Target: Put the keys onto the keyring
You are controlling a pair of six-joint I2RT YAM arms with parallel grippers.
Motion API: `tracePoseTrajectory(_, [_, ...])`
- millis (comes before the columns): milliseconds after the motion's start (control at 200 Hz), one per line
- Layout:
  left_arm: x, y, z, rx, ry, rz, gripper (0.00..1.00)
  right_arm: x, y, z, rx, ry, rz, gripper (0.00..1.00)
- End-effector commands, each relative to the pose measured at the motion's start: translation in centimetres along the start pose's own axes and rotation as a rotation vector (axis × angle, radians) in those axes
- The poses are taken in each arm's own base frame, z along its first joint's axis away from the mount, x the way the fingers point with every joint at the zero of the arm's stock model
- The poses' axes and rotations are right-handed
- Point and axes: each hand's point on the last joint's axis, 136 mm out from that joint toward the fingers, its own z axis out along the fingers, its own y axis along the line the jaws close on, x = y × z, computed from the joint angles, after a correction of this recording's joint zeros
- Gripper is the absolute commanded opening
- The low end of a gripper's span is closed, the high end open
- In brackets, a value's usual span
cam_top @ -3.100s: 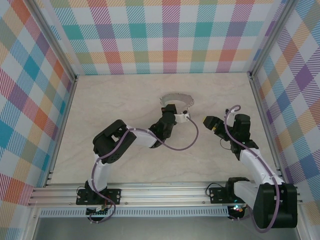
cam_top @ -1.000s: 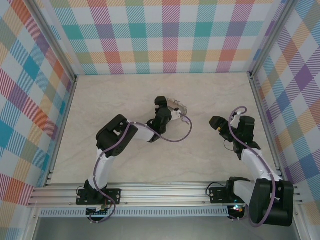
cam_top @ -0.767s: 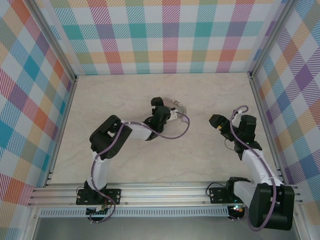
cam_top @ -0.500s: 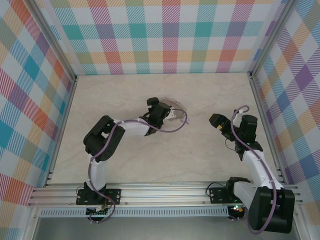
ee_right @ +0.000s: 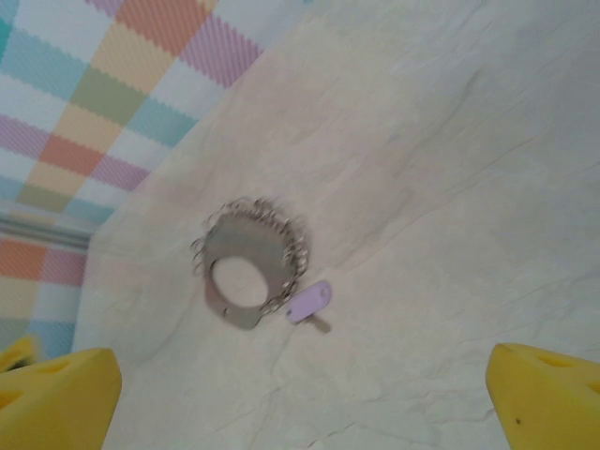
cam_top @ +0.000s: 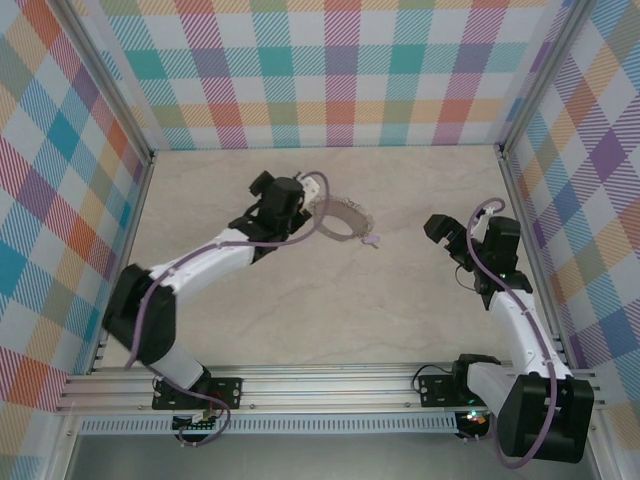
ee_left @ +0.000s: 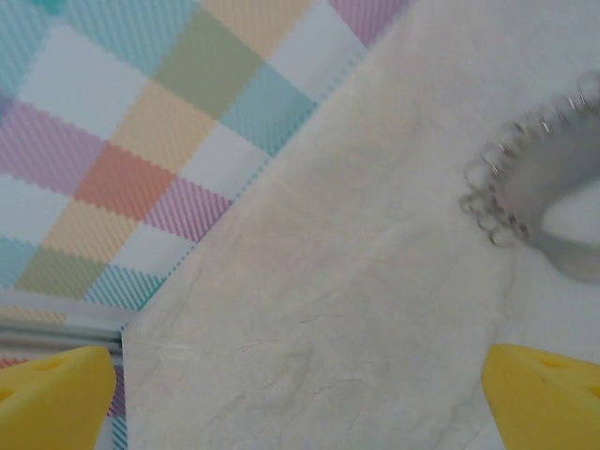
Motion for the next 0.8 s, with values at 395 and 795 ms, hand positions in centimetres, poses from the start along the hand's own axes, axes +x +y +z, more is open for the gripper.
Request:
tracePoseTrajectory(395, [6.2,8.7,-9.7,-0.194,-0.309,-0.665,1.00,-4.7,-8.6,-0.6,0.441,-0.336,-0.236,1.00])
tracePoseTrajectory(795, [18.1,7.6,-4.9,-0.297,-0.150,-0.780,1.00,-2.5,-7.5,5.7,0.403,-0.377,-0.614,1.00])
